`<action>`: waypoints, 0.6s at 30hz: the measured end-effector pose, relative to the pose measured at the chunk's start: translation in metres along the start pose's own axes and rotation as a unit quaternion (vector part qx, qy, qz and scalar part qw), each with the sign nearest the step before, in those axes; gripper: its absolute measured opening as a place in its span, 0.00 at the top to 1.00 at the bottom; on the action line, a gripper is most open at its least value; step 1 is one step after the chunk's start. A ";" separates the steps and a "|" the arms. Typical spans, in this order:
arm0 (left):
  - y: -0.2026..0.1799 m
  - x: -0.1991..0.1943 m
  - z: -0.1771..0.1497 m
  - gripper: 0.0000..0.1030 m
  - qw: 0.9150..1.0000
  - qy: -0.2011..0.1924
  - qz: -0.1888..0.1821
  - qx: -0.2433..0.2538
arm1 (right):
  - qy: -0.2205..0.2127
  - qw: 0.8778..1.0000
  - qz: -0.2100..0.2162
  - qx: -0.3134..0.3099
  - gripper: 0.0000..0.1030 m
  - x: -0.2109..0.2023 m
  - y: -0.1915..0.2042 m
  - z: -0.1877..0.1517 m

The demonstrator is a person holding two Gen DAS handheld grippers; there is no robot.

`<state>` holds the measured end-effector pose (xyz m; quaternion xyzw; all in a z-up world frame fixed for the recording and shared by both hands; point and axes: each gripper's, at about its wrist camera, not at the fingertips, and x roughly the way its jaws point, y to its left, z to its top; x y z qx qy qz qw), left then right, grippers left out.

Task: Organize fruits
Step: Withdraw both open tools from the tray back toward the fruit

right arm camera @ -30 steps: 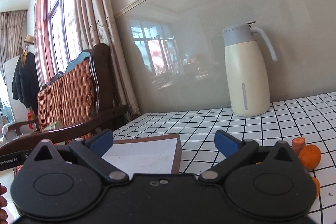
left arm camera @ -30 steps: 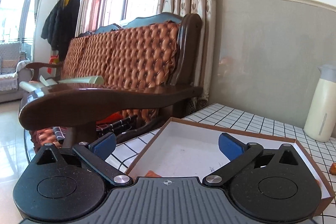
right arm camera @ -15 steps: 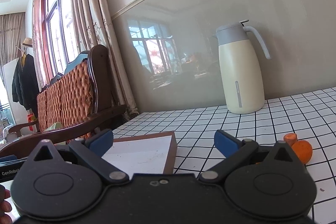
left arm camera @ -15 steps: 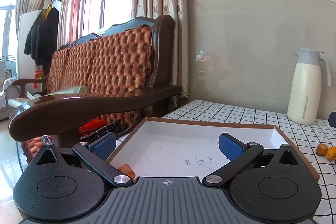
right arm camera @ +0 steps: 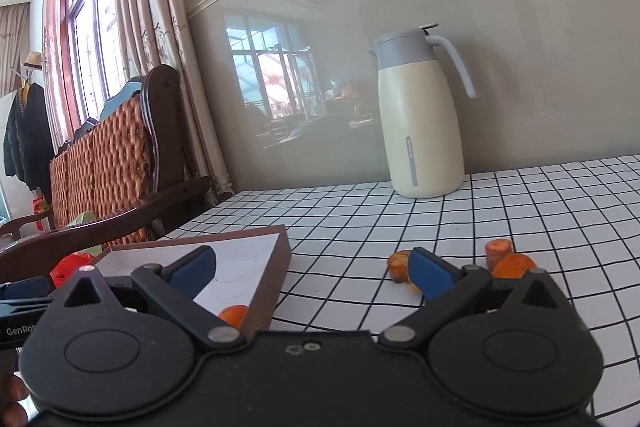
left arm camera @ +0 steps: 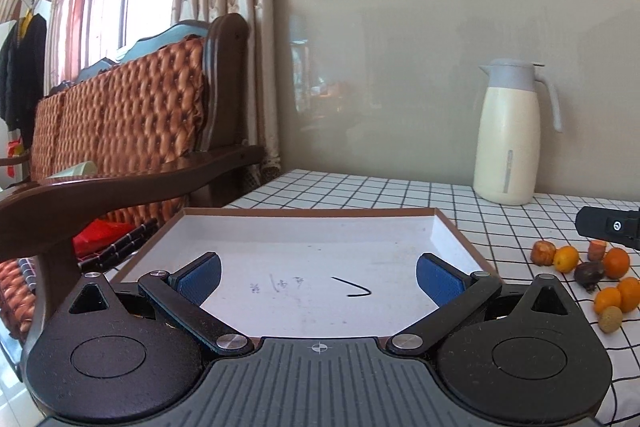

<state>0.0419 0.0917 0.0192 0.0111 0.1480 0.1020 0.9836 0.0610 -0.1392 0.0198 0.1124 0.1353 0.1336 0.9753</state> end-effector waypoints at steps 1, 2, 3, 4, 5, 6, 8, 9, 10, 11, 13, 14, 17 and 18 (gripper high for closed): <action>-0.005 -0.001 0.000 0.00 1.000 -0.001 -0.007 0.005 | 0.002 1.000 -0.003 0.003 0.06 -0.002 -0.004 0.000; -0.012 -0.001 0.000 0.00 1.000 -0.001 -0.017 0.009 | 0.005 1.000 -0.008 0.005 0.06 -0.003 -0.009 0.001; -0.017 -0.002 0.000 0.00 1.000 0.000 -0.025 0.012 | 0.004 1.000 -0.013 0.007 0.06 -0.006 -0.013 0.001; -0.023 -0.002 0.000 0.00 0.999 0.001 -0.033 0.014 | 0.004 1.000 -0.019 0.008 0.06 -0.008 -0.017 0.001; -0.029 -0.003 -0.001 0.00 0.999 0.002 -0.041 0.016 | 0.003 1.000 -0.026 0.007 0.06 -0.011 -0.021 0.001; -0.034 -0.004 -0.001 0.00 0.999 0.003 -0.047 0.017 | 0.002 0.999 -0.031 0.008 0.06 -0.014 -0.025 0.001; -0.045 -0.004 -0.001 0.00 0.998 0.003 -0.061 0.022 | 0.002 0.999 -0.037 0.011 0.06 -0.019 -0.033 0.001; -0.051 -0.005 -0.001 0.00 0.997 0.004 -0.068 0.024 | 0.004 0.999 -0.041 0.015 0.06 -0.022 -0.037 0.002; -0.057 -0.004 0.000 0.00 0.997 0.005 -0.075 0.025 | 0.005 0.999 -0.046 0.017 0.06 -0.024 -0.041 0.002; -0.062 -0.005 0.000 0.00 0.996 0.006 -0.082 0.027 | 0.007 0.998 -0.051 0.019 0.06 -0.027 -0.044 0.002; -0.074 -0.004 -0.001 0.00 0.995 0.009 -0.096 0.031 | 0.009 0.998 -0.064 0.021 0.06 -0.031 -0.052 0.002; -0.080 -0.005 -0.001 0.00 0.994 0.009 -0.102 0.034 | 0.011 0.997 -0.071 0.022 0.06 -0.033 -0.055 0.002; -0.097 -0.006 -0.003 0.00 0.991 0.014 -0.122 0.044 | 0.018 0.995 -0.095 0.033 0.06 -0.040 -0.069 0.002; -0.102 -0.006 -0.004 0.00 0.990 0.016 -0.128 0.047 | 0.021 0.994 -0.104 0.039 0.06 -0.042 -0.074 0.002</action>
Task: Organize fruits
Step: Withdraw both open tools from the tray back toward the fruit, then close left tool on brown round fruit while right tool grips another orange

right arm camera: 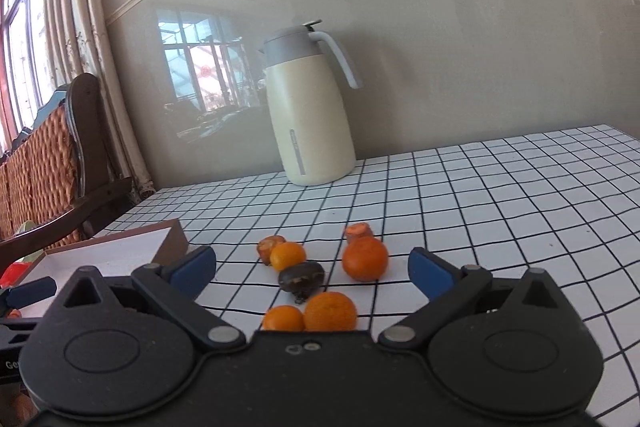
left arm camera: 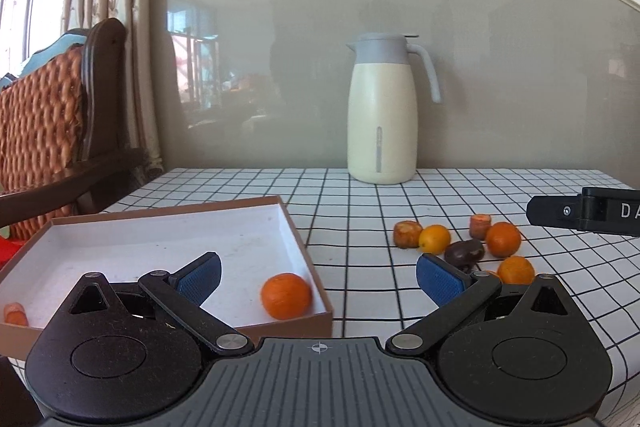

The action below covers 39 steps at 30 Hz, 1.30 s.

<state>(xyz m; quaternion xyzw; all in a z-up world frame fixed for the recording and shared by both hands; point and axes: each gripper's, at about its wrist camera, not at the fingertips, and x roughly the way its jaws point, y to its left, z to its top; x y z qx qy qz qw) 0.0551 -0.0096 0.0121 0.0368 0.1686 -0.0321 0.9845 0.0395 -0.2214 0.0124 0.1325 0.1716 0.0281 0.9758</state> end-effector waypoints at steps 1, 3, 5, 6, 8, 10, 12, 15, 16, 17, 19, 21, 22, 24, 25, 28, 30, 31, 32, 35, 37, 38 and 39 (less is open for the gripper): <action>-0.005 0.001 0.000 0.00 1.000 0.001 -0.006 0.002 | 0.004 1.000 -0.008 0.006 0.06 -0.001 -0.005 0.000; -0.016 0.003 -0.001 0.00 1.000 0.004 -0.019 0.006 | 0.010 1.000 -0.017 0.022 0.06 -0.002 -0.017 0.000; -0.026 0.005 -0.002 0.00 0.999 0.008 -0.030 0.013 | 0.016 0.999 -0.023 0.036 0.06 -0.002 -0.026 0.000; -0.030 0.006 -0.004 0.00 0.999 0.009 -0.034 0.016 | 0.018 0.999 -0.026 0.041 0.06 -0.003 -0.031 0.000; -0.040 0.008 -0.005 0.00 0.999 0.014 -0.045 0.019 | 0.020 0.998 -0.032 0.043 0.06 -0.004 -0.036 -0.001; -0.047 0.011 -0.006 0.01 0.998 0.019 -0.055 0.020 | 0.020 0.998 -0.037 0.039 0.06 -0.006 -0.040 -0.002; -0.055 0.013 -0.007 0.01 0.998 0.023 -0.061 0.024 | 0.020 0.998 -0.041 0.036 0.06 -0.008 -0.043 -0.002; -0.065 0.016 -0.008 0.01 0.997 0.025 -0.063 0.029 | 0.022 0.998 -0.045 0.031 0.06 -0.010 -0.048 -0.004; -0.068 0.017 -0.009 0.01 0.997 0.027 -0.064 0.029 | 0.023 0.998 -0.047 0.029 0.06 -0.010 -0.049 -0.004; -0.070 0.018 -0.009 0.01 0.997 0.030 -0.064 0.028 | 0.025 0.998 -0.048 0.028 0.06 -0.010 -0.049 -0.004; -0.074 0.020 -0.010 0.01 0.997 0.036 -0.063 0.028 | 0.030 0.998 -0.048 0.028 0.06 -0.011 -0.051 -0.004; -0.077 0.021 -0.010 0.01 0.997 0.039 -0.061 0.028 | 0.032 0.998 -0.053 0.026 0.06 -0.012 -0.053 -0.005; -0.078 0.021 -0.010 0.01 0.997 0.039 -0.061 0.028 | 0.033 0.997 -0.058 0.025 0.06 -0.012 -0.054 -0.005; -0.080 0.022 -0.010 0.01 0.997 0.041 -0.062 0.026 | 0.036 0.997 -0.064 0.024 0.06 -0.014 -0.056 -0.006; -0.081 0.022 -0.010 0.01 0.997 0.042 -0.064 0.025 | 0.038 0.997 -0.067 0.024 0.06 -0.014 -0.057 -0.007; -0.088 0.025 -0.011 0.01 0.996 0.046 -0.066 0.028 | 0.040 0.996 -0.071 0.020 0.06 -0.016 -0.060 -0.008; -0.092 0.025 -0.013 0.01 0.996 0.047 -0.067 0.033 | 0.040 0.996 -0.073 0.018 0.06 -0.017 -0.061 -0.008; -0.094 0.025 -0.013 0.01 0.996 0.047 -0.067 0.035 | 0.038 0.996 -0.073 0.018 0.06 -0.017 -0.062 -0.008; -0.095 0.025 -0.014 0.01 0.996 0.047 -0.067 0.036 | 0.037 0.997 -0.072 0.020 0.06 -0.018 -0.062 -0.008; -0.096 0.025 -0.015 0.01 0.996 0.048 -0.067 0.037 | 0.033 0.997 -0.069 0.023 0.06 -0.018 -0.063 -0.006; -0.095 0.025 -0.015 0.01 0.996 0.049 -0.066 0.036 | 0.033 0.997 -0.067 0.022 0.06 -0.018 -0.063 -0.006; -0.095 0.025 -0.015 0.01 0.996 0.050 -0.065 0.034 | 0.032 0.997 -0.067 0.021 0.06 -0.018 -0.062 -0.006; -0.094 0.026 -0.016 0.03 0.996 0.051 -0.064 0.032 | 0.032 0.997 -0.067 0.020 0.06 -0.018 -0.062 -0.006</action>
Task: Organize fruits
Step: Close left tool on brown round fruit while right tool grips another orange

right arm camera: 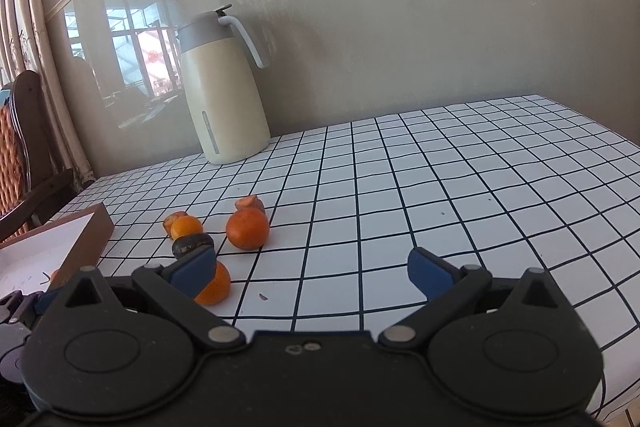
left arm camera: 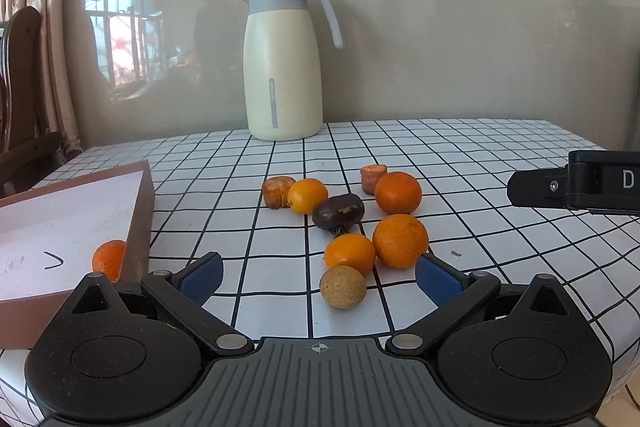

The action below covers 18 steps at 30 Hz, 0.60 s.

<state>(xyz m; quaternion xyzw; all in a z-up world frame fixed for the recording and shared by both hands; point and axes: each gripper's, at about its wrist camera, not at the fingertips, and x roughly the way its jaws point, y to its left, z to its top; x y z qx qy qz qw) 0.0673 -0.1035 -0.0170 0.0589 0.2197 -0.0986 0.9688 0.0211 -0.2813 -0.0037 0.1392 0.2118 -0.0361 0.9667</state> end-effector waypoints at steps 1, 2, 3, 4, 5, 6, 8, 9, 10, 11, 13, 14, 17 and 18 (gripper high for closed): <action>0.001 0.000 0.000 0.10 1.000 0.002 0.001 -0.002 | 0.000 1.000 0.000 -0.001 0.06 -0.001 0.000 -0.001; 0.001 0.001 0.000 0.13 1.000 0.004 0.000 -0.005 | 0.000 1.000 0.000 -0.001 0.06 -0.001 0.000 -0.001; 0.002 0.002 -0.001 0.14 1.000 0.007 -0.003 -0.008 | 0.000 1.000 0.001 -0.002 0.06 -0.001 0.000 -0.001; 0.003 0.003 -0.002 0.15 1.000 0.010 -0.003 -0.012 | 0.000 1.000 0.002 -0.002 0.06 -0.001 0.000 -0.001; 0.003 0.004 -0.002 0.15 1.000 0.012 -0.003 -0.014 | 0.000 1.000 0.003 -0.002 0.06 -0.001 0.000 -0.001; 0.003 0.005 -0.003 0.15 1.000 0.014 -0.003 -0.014 | 0.000 1.000 0.003 -0.002 0.06 -0.001 0.000 -0.001; 0.002 0.005 -0.004 0.21 1.000 0.013 -0.004 -0.013 | -0.001 1.000 0.005 -0.002 0.06 -0.001 0.000 -0.001; 0.001 0.005 -0.004 0.28 1.000 0.013 -0.005 -0.011 | 0.000 1.000 0.006 -0.002 0.06 -0.001 0.001 -0.001; 0.000 0.007 -0.005 0.32 1.000 0.016 -0.009 -0.010 | 0.000 1.000 0.007 -0.003 0.06 0.000 0.001 -0.001; 0.000 0.008 -0.005 0.33 1.000 0.020 -0.011 -0.010 | 0.001 1.000 0.008 -0.004 0.07 0.000 0.002 -0.002; -0.001 0.011 -0.007 0.37 1.000 0.025 -0.011 -0.011 | 0.003 1.000 0.011 -0.010 0.08 0.002 0.004 -0.002; -0.002 0.013 -0.007 0.39 1.000 0.027 -0.010 -0.009 | 0.004 1.000 0.012 -0.013 0.10 0.003 0.005 -0.003; -0.004 0.016 -0.008 0.53 0.999 0.030 -0.013 -0.007 | 0.008 1.000 0.017 -0.020 0.13 0.007 0.009 -0.003; -0.004 0.017 -0.009 0.56 0.999 0.032 -0.013 -0.007 | 0.010 1.000 0.019 -0.022 0.13 0.008 0.011 -0.003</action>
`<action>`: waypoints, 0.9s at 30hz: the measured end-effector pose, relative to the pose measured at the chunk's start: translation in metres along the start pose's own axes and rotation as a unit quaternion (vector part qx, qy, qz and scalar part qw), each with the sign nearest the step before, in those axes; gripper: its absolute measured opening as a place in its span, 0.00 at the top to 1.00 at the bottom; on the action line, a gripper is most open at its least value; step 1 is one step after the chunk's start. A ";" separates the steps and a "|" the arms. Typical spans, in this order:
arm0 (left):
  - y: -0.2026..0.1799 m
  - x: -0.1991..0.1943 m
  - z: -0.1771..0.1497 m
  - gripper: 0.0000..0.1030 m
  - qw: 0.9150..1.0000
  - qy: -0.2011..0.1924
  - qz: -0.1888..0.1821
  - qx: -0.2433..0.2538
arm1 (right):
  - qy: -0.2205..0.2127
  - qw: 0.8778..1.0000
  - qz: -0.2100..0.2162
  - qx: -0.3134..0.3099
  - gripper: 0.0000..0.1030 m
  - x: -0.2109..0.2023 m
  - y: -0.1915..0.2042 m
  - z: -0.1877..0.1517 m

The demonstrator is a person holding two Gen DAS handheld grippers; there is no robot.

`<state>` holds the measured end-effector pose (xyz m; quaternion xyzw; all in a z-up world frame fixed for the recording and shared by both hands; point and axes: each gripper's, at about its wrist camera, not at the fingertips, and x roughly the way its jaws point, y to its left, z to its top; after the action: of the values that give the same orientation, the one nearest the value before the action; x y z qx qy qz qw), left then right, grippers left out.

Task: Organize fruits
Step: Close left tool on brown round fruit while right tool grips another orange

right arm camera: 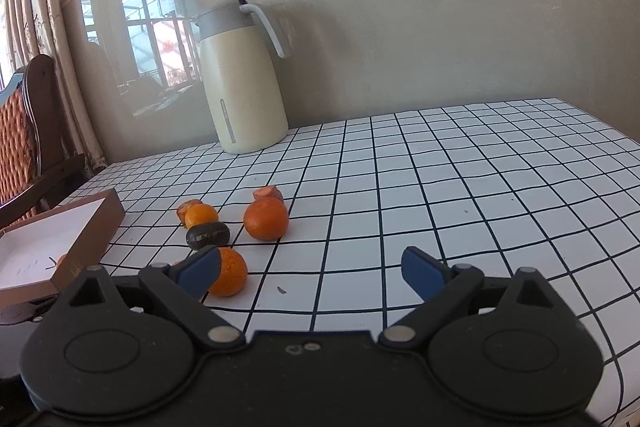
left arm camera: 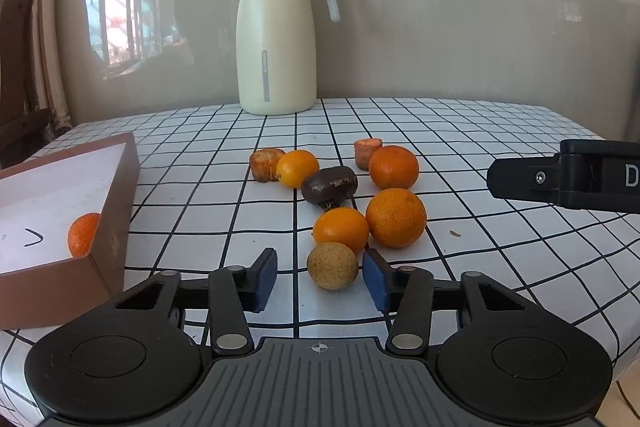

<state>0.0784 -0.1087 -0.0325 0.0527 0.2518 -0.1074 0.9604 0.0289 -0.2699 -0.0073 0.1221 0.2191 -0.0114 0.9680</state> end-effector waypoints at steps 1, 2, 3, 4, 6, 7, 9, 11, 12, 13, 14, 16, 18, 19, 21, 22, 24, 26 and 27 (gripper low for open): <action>0.000 0.001 -0.001 0.57 1.000 0.000 0.000 -0.001 | 0.001 1.000 0.002 -0.002 0.13 0.002 0.001 0.000; 0.001 0.002 -0.001 0.57 1.000 -0.002 0.001 -0.002 | 0.003 1.000 0.004 -0.003 0.15 0.003 0.002 0.000; 0.001 0.002 -0.001 0.60 1.000 -0.003 0.004 -0.001 | 0.005 1.000 0.007 -0.004 0.16 0.005 0.004 0.000; 0.001 0.002 -0.001 0.65 1.000 -0.004 0.007 -0.001 | 0.006 1.000 0.010 -0.005 0.17 0.007 0.006 0.000; 0.006 0.004 -0.001 0.68 1.000 -0.005 0.014 -0.008 | 0.011 1.000 0.015 -0.006 0.22 0.011 0.009 0.000; 0.009 0.004 -0.001 0.68 1.000 -0.005 0.016 -0.011 | 0.013 1.000 0.017 -0.007 0.23 0.014 0.011 0.000; 0.013 0.005 -0.001 0.68 1.000 -0.005 0.021 -0.015 | 0.019 1.000 0.021 -0.009 0.24 0.019 0.015 -0.002; 0.017 0.005 -0.002 0.68 1.000 -0.007 0.027 -0.015 | 0.024 0.999 0.025 -0.010 0.26 0.024 0.019 -0.003; 0.018 0.005 -0.002 0.68 0.999 -0.008 0.030 -0.013 | 0.027 0.999 0.028 -0.009 0.28 0.027 0.021 -0.003; 0.019 0.005 -0.003 0.68 0.999 -0.009 0.033 -0.012 | 0.030 0.999 0.032 -0.008 0.29 0.029 0.023 -0.004; 0.019 0.005 -0.003 0.68 0.999 -0.010 0.034 -0.012 | 0.033 0.999 0.036 -0.007 0.30 0.031 0.025 -0.004; 0.020 0.004 -0.003 0.68 0.999 -0.010 0.036 -0.007 | 0.035 0.999 0.042 -0.006 0.32 0.035 0.030 -0.004; 0.020 0.002 -0.004 0.68 0.999 -0.011 0.035 -0.005 | 0.034 0.998 0.044 -0.012 0.36 0.038 0.035 -0.003; 0.020 0.002 -0.005 0.68 0.999 -0.011 0.034 -0.004 | 0.035 0.998 0.043 -0.014 0.38 0.040 0.038 -0.004; 0.021 0.002 -0.004 0.68 0.999 -0.011 0.033 -0.004 | 0.042 0.998 0.047 -0.008 0.44 0.046 0.040 -0.003; 0.021 0.002 -0.004 0.68 0.999 -0.011 0.032 -0.005 | 0.045 0.998 0.050 0.000 0.45 0.049 0.039 -0.003; 0.022 0.003 -0.004 0.68 0.999 -0.011 0.031 -0.005 | 0.054 0.997 0.056 0.016 0.51 0.054 0.038 -0.003; 0.022 0.003 -0.004 0.68 0.999 -0.011 0.031 -0.006 | 0.062 0.996 0.057 0.026 0.58 0.058 0.037 -0.004; 0.021 0.003 -0.004 0.68 0.999 -0.011 0.031 -0.008 | 0.064 0.995 0.062 0.034 0.61 0.060 0.036 -0.004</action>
<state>0.0837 -0.0880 -0.0368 0.0517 0.2400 -0.0761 0.9664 0.0842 -0.2316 -0.0285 0.1692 0.2720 0.0488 0.9461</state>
